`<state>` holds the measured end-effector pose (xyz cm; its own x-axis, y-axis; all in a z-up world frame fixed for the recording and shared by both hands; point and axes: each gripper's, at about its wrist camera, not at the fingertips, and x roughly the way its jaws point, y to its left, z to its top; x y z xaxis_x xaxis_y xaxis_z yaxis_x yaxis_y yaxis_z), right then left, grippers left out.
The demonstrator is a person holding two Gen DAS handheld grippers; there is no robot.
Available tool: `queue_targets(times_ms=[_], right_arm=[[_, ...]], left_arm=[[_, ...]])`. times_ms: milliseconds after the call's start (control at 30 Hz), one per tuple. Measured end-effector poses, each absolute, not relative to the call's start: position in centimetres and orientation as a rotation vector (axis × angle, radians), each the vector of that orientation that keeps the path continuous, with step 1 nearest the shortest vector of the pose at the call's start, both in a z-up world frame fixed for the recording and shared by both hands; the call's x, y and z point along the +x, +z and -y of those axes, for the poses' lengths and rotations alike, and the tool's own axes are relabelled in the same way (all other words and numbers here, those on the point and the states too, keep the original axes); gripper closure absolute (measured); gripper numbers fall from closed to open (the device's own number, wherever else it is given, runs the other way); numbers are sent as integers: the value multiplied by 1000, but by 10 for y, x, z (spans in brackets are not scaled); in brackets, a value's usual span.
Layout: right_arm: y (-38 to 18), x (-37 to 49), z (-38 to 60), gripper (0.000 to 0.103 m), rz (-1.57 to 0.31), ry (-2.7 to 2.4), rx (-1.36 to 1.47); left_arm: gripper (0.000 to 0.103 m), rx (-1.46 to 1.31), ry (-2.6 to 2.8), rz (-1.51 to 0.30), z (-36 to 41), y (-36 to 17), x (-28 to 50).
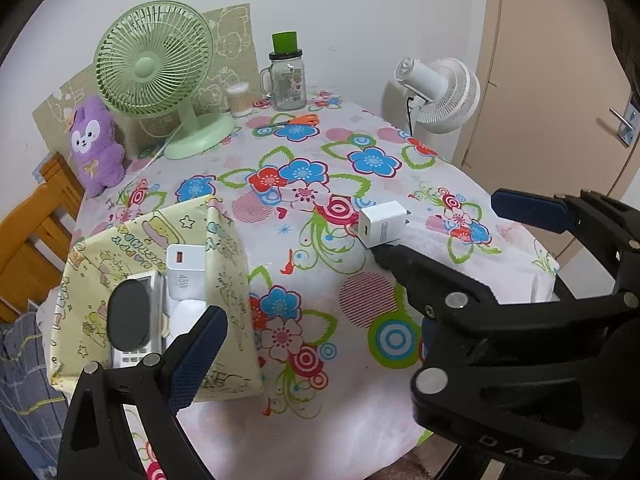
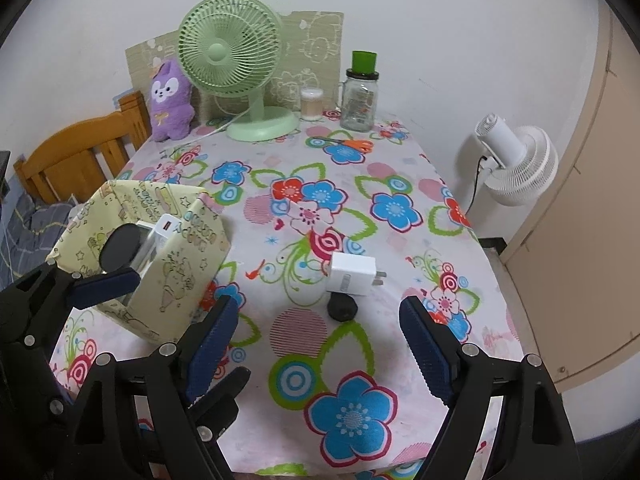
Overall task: Organize rigid objects
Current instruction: 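Grasp the black car key fob with the left tool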
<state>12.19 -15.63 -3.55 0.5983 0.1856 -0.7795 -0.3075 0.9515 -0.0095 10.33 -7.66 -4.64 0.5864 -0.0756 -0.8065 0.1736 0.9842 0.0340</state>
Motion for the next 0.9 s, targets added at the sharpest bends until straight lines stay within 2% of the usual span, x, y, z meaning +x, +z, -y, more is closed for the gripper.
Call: queue_targets(times_ms=[267, 900], right_arm=[[-47, 129, 174, 18, -872, 282, -137], [-99, 153, 208, 18, -907, 237, -120]], left_arm=[[4, 138, -127, -887, 91, -57, 108], [4, 93, -159, -947, 116, -106, 138]])
